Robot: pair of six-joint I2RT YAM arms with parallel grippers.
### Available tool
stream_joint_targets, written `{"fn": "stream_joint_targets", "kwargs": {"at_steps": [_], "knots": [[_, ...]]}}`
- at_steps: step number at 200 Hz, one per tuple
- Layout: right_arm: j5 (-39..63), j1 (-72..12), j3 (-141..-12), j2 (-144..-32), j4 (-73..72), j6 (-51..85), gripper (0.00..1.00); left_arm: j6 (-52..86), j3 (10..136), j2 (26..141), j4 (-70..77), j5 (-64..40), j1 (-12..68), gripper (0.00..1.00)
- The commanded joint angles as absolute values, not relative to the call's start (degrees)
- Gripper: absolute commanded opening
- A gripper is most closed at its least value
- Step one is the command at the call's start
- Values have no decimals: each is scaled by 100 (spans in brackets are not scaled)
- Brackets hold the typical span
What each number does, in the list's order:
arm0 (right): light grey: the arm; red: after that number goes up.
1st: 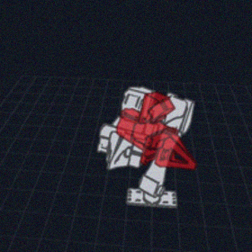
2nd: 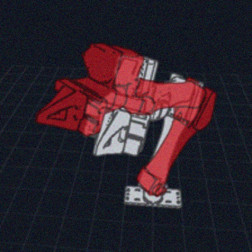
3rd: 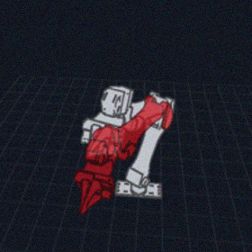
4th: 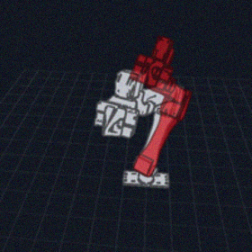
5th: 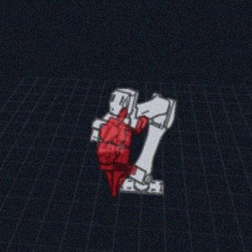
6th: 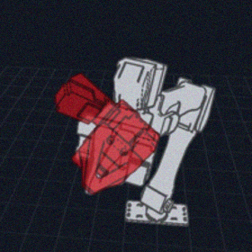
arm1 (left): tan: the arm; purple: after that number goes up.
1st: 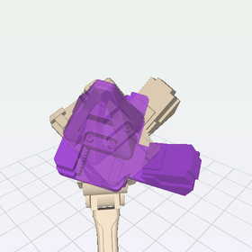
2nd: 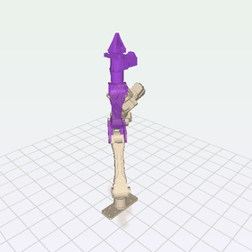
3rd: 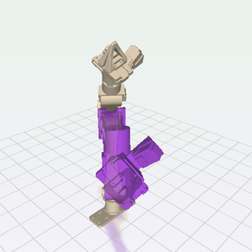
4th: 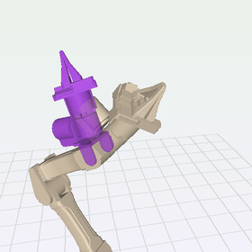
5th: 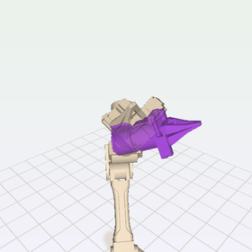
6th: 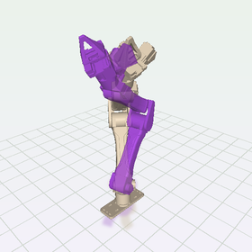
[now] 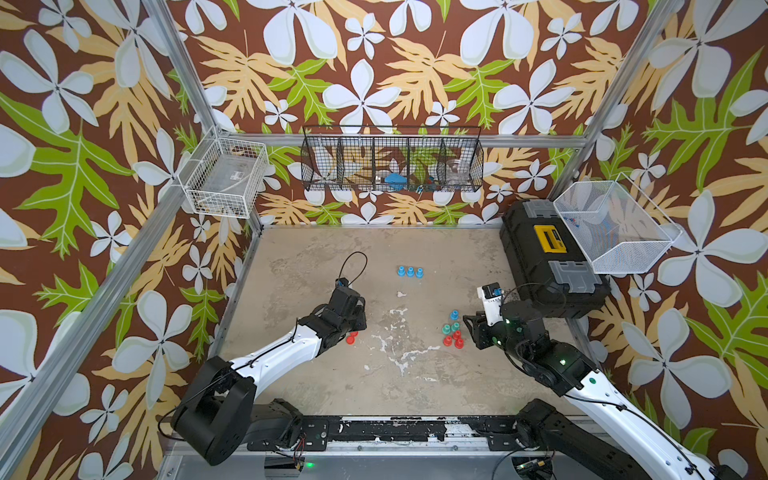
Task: Close the stamp cap
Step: Move the cover to the center of the board.
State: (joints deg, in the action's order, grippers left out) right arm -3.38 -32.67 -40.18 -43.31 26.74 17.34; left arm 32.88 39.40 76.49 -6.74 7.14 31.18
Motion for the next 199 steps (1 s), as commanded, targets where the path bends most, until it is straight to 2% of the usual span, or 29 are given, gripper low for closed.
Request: {"fn": "stream_joint_targets", "kwargs": {"at_steps": [1, 82, 199], "knots": [[-336, -3272, -4021, -4324, 2585, 1759, 43, 3400, 4021, 7896, -331, 782, 3076, 40], [-316, -3271, -3990, -4402, 2546, 1763, 43, 3419, 4416, 8873, -228, 804, 2716, 40], [-312, -3270, -3973, -4429, 2513, 1767, 43, 3480, 4491, 9259, -199, 1002, 2716, 40]]}}
